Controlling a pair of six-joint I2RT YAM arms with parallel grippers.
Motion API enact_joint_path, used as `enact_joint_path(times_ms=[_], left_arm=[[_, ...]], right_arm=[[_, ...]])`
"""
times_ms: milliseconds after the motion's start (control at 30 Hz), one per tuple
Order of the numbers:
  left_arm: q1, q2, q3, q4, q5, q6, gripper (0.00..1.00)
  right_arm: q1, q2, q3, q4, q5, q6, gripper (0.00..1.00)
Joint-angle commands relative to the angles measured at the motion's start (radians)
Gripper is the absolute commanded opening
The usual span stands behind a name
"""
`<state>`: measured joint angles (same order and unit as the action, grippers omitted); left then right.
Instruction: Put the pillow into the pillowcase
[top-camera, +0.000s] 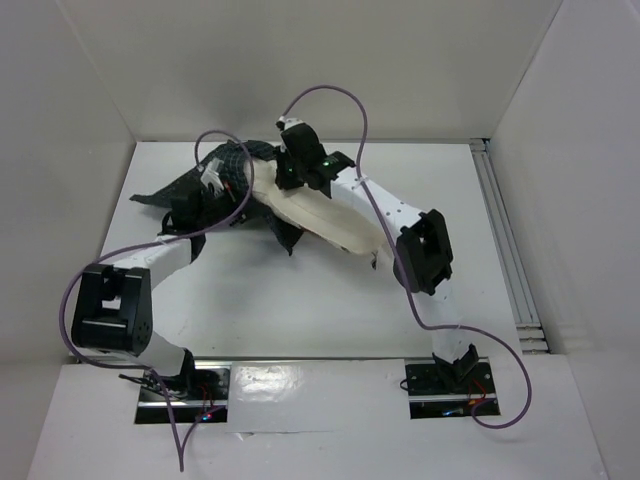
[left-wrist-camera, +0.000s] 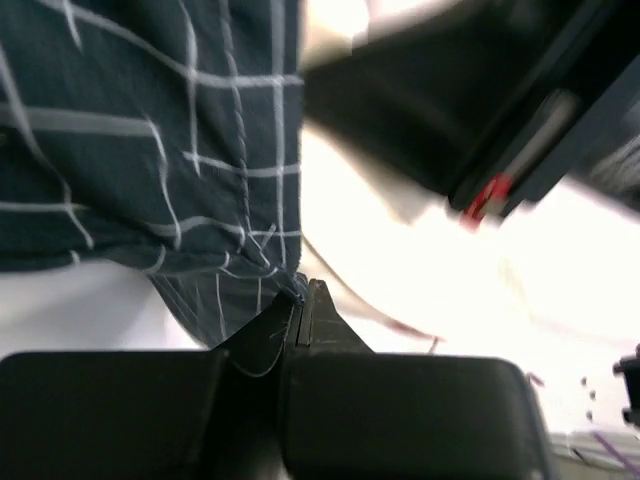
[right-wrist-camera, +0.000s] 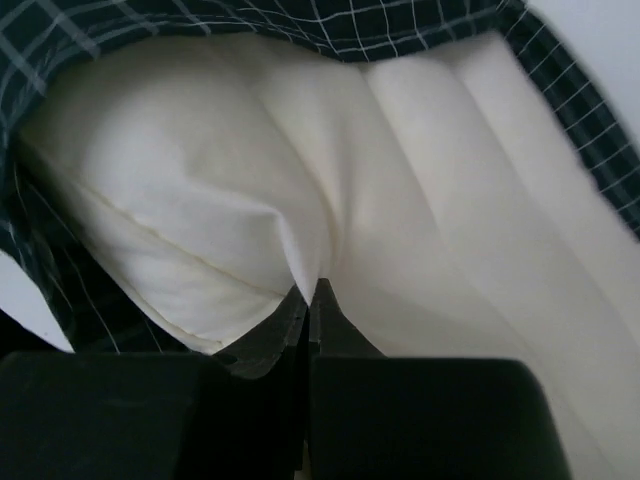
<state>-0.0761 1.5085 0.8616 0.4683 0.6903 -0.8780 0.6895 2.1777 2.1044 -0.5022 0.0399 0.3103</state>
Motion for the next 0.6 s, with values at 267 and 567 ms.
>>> enact_joint_path(times_ms=[267, 567], left_arm=[[-0.07, -0.218, -0.279, -0.085, 0.145, 0.003, 0.0], [0.031, -0.438, 0.102, -0.69, -0.081, 0.267, 0.63]], right_arm=[[0.005, 0.068, -0.234, 0.192, -0.095, 0.082, 0.0], [0.005, -0.032, -0.426, 0.304, -0.147, 0.116, 0.0]])
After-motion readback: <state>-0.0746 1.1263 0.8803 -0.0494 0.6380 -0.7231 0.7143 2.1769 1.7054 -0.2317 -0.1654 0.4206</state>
